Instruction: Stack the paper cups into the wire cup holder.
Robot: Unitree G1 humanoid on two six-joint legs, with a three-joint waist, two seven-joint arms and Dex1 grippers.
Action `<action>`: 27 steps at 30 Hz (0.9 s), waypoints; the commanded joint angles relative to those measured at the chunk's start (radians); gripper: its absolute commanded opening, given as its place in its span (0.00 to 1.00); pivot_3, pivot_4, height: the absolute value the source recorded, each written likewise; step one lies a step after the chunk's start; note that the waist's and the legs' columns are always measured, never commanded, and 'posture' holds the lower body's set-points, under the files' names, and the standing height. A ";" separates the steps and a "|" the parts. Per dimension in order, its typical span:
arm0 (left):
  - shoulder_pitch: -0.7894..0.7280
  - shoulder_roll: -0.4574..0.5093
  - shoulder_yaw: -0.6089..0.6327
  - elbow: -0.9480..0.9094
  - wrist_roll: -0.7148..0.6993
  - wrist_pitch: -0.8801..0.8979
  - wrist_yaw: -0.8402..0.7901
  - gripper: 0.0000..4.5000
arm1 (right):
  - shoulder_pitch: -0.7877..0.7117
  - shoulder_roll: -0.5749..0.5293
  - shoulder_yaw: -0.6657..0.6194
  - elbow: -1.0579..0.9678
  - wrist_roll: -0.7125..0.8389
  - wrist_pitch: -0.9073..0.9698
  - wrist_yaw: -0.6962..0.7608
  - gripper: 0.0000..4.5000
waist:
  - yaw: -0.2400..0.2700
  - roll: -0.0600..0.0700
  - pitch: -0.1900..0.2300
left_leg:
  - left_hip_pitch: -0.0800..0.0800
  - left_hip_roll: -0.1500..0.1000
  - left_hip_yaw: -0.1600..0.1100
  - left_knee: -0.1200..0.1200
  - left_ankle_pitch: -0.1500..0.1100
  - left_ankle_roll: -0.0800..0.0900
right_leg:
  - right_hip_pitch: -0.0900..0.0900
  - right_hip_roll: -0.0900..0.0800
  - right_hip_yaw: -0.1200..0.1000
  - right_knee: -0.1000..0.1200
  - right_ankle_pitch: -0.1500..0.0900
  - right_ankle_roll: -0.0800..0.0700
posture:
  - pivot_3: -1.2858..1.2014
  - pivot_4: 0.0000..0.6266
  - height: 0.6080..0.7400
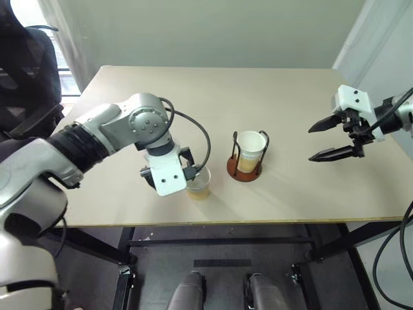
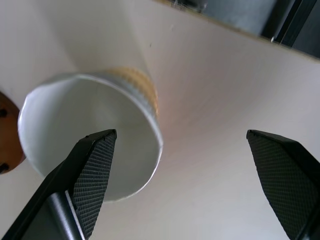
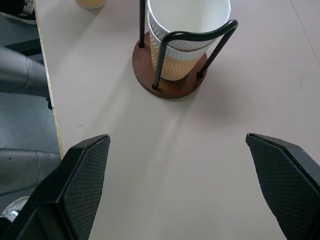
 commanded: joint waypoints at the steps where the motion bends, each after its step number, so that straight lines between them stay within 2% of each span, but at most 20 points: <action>1: 0.012 -0.043 0.070 0.064 0.065 -0.050 -0.030 0.91 | -0.023 -0.003 -0.022 -0.018 0.003 -0.001 0.002 0.99 | 0.000 0.000 0.000 | 0.000 0.000 0.000 0.000 0.000 0.000 | 0.000 0.000 0.000 0.000 0.000 0.000 | 0.52 0.24 1.00; 3: 0.020 -0.060 0.083 0.086 0.081 -0.060 -0.030 0.80 | -0.023 -0.002 -0.023 -0.018 0.002 -0.002 0.002 0.99 | 0.000 0.000 0.000 | 0.000 0.000 0.000 0.000 0.000 0.000 | 0.000 0.000 0.000 0.000 0.000 0.000 | 0.52 0.24 1.00; 4: 0.021 -0.064 0.082 0.094 0.083 -0.065 -0.030 0.70 | -0.023 -0.002 -0.023 -0.017 0.001 -0.002 0.002 0.99 | 0.000 0.000 0.000 | 0.000 0.000 0.000 0.000 0.000 0.000 | 0.000 0.000 0.000 0.000 0.000 0.000 | 0.52 0.24 1.00; 13: 0.044 -0.090 0.083 0.109 0.088 -0.078 -0.030 0.02 | -0.019 -0.007 -0.023 -0.013 -0.004 -0.009 0.002 0.99 | 0.002 0.000 0.000 | 0.000 0.000 0.000 -0.001 -0.001 0.000 | 0.000 0.000 0.000 0.000 0.000 0.000 | 0.52 0.24 1.00; 21: 0.003 -0.083 0.088 0.169 0.076 -0.067 -0.030 0.01 | -0.022 -0.011 -0.022 -0.001 -0.009 -0.016 0.003 0.99 | 0.001 0.000 0.000 | 0.000 0.000 0.000 -0.001 -0.001 0.000 | 0.000 0.000 0.000 0.000 0.000 0.000 | 0.52 0.24 1.00; 23: -0.038 -0.090 0.083 0.218 0.057 -0.051 -0.030 0.01 | -0.031 -0.012 -0.018 0.015 -0.012 -0.025 0.004 0.99 | 0.002 0.000 0.000 | 0.000 0.000 0.000 -0.001 -0.001 0.000 | 0.000 0.000 0.000 0.000 0.000 0.000 | 0.52 0.24 1.00; 27: -0.189 -0.159 0.114 0.431 0.055 -0.010 -0.030 0.01 | -0.070 -0.013 -0.004 0.080 -0.026 -0.063 0.004 0.99 | 0.010 0.000 0.000 | -0.002 0.000 0.000 0.000 -0.001 0.000 | -0.002 0.000 0.000 -0.001 0.000 0.000 | 0.52 0.24 1.00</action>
